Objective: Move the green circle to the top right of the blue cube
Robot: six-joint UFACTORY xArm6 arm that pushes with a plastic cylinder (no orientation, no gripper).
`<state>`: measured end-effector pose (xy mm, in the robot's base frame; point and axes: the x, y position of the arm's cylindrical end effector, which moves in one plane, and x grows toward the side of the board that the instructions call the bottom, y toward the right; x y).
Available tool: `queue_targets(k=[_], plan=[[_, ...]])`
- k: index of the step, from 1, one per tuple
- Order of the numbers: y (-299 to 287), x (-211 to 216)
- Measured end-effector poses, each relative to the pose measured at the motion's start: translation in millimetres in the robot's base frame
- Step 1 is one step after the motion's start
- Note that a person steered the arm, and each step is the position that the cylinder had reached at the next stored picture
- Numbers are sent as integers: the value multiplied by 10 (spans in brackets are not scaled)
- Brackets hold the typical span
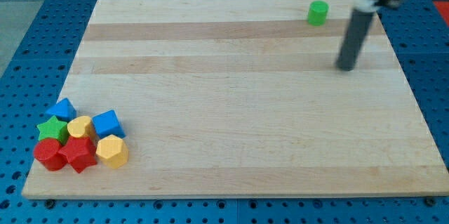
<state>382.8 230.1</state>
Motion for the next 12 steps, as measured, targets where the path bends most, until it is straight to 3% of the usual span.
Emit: queue_targets(k=[1,4,6,7,9,10,11,12], plan=[[608,-644],[708,-934],[1031,-1622],[740,-1780],[-995,-1393],[-1493,-1065],[-1250,-1132],[-614,-1197]])
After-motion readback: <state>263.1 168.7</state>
